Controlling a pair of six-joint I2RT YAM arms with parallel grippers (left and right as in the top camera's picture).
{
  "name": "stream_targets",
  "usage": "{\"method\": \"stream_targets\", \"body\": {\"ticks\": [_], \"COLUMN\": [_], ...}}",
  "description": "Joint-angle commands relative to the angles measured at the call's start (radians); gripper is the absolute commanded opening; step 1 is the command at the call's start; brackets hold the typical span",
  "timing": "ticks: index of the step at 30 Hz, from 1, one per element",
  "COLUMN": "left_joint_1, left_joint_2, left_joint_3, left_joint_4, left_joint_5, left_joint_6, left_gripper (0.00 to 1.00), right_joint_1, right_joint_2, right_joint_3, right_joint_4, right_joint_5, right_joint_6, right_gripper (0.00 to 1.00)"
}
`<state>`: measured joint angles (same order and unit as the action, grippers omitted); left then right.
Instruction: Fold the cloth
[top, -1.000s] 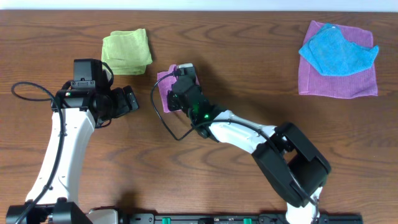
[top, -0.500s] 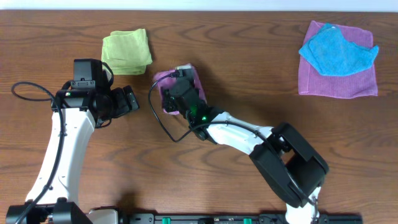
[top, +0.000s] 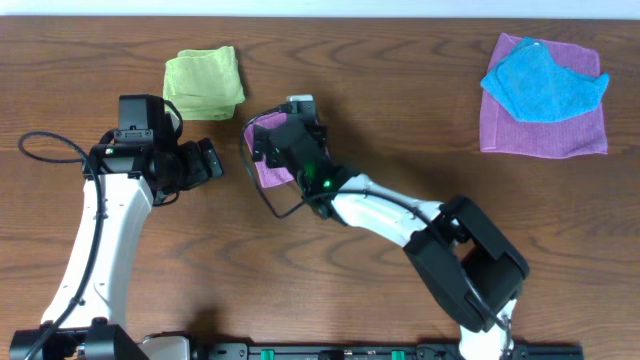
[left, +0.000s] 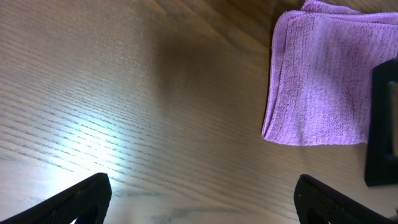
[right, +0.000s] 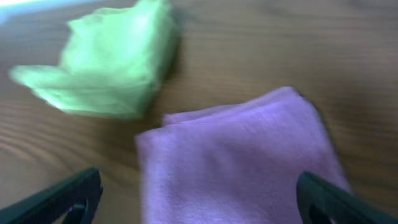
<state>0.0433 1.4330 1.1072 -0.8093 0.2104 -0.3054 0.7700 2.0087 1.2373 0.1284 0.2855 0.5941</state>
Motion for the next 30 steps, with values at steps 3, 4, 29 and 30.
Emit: {"method": "stream_targets", "body": {"ticks": [3, 4, 29, 30], "left_joint_1": [0.002, 0.002, 0.002, 0.002], "left_joint_2": [-0.009, -0.009, -0.009, -0.009], "left_joint_3": [0.008, 0.008, 0.008, 0.008], "left_joint_4": [-0.004, -0.003, 0.013, 0.013], "left_joint_5": [0.029, 0.039, 0.053, 0.053], "left_joint_6": [0.022, 0.022, 0.013, 0.013], "left_gripper": [0.95, 0.95, 0.95, 0.95], "right_joint_1": [-0.091, -0.109, -0.261, -0.261], "right_joint_2": [0.011, 0.011, 0.129, 0.129], "right_joint_3": [0.057, 0.061, 0.098, 0.098], "right_joint_4": [-0.195, -0.210, -0.269, -0.272], "right_joint_5": [-0.106, -0.142, -0.538, -0.527], "right_joint_6": [-0.077, -0.108, -0.278, -0.277], "right_gripper": [0.99, 0.99, 0.31, 0.20]}}
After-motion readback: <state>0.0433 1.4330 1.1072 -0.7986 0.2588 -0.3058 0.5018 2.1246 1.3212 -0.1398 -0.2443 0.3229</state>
